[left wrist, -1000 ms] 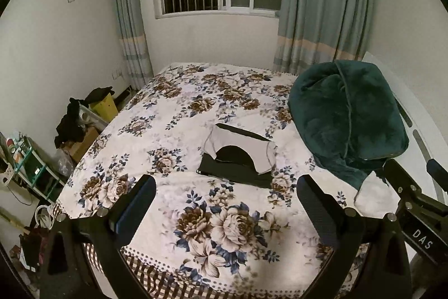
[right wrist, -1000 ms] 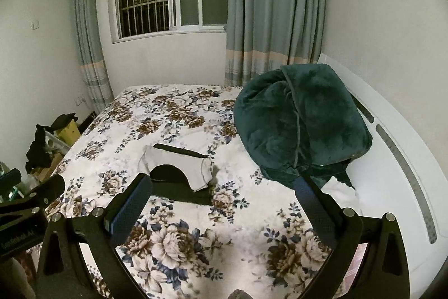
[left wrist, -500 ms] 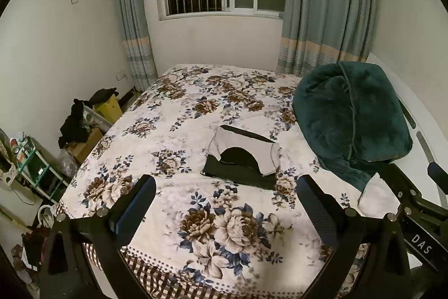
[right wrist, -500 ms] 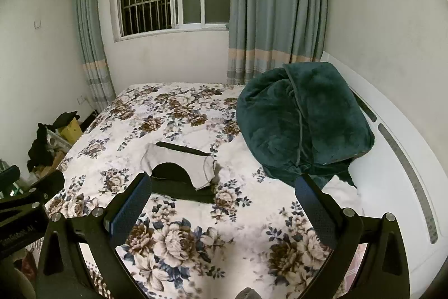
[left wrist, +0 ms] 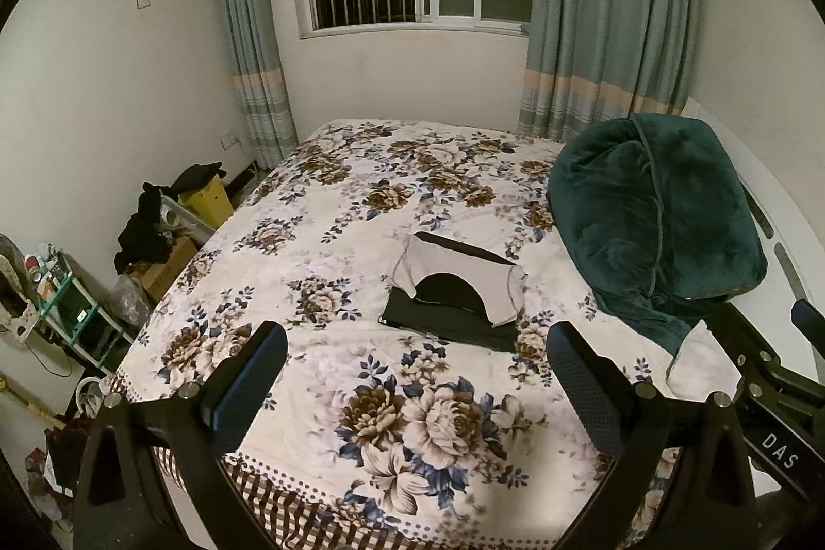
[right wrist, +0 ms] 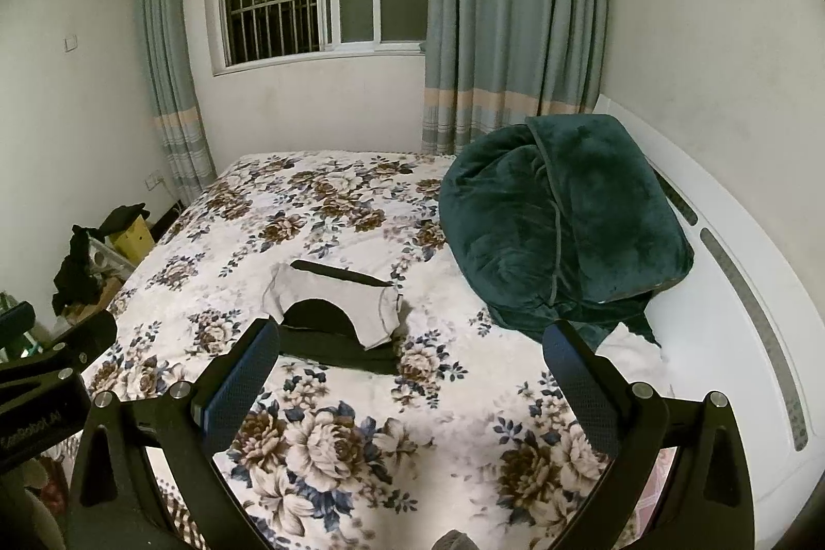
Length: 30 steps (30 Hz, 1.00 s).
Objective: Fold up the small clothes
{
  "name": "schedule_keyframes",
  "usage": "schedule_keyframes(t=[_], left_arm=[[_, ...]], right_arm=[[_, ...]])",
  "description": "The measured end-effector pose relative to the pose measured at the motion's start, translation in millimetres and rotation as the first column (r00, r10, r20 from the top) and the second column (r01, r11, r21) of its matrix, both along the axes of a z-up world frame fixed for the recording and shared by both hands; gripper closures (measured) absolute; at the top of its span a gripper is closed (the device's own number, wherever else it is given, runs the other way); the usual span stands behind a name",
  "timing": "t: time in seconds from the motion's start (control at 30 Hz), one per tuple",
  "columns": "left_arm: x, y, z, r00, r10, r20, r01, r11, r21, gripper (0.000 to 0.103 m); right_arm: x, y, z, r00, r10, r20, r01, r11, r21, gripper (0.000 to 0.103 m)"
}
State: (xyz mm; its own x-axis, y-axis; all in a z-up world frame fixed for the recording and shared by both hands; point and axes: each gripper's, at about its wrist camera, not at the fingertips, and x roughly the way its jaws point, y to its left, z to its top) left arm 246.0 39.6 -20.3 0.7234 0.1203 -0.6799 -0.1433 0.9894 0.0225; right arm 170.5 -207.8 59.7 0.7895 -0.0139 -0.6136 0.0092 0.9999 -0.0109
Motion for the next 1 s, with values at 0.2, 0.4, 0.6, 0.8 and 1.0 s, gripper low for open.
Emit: schedule_keyframes(t=[0.2, 0.4, 0.6, 0.8, 1.0], left_arm=[[0, 2, 0, 1.0, 0.003, 0.0, -0.003, 1.0, 0.003, 0.0], [-2, 8, 1, 1.0, 0.009, 0.002, -0.009, 1.0, 0.005, 0.0], [-5, 13, 2, 1.0, 0.014, 0.007, -0.014, 1.0, 0.01, 0.0], [-6, 14, 2, 1.0, 0.015, 0.006, -0.015, 1.0, 0.012, 0.0], [-7, 17, 2, 1.0, 0.017, 0.008, -0.017, 1.0, 0.019, 0.0]], right_arm=[[2, 2, -1, 1.0, 0.007, -0.001, -0.007, 1.0, -0.003, 0.0], [2, 10, -5, 1.0, 0.019, -0.002, -0.019, 1.0, -0.004, 0.0], [0, 16, -8, 1.0, 0.029, -0.003, -0.029, 1.0, -0.002, 0.0], [-1, 18, -8, 0.999, 0.032, -0.004, -0.032, 1.0, -0.001, 0.0], [0, 26, -7, 0.998, 0.061, -0.002, -0.061, 0.998, 0.007, 0.0]])
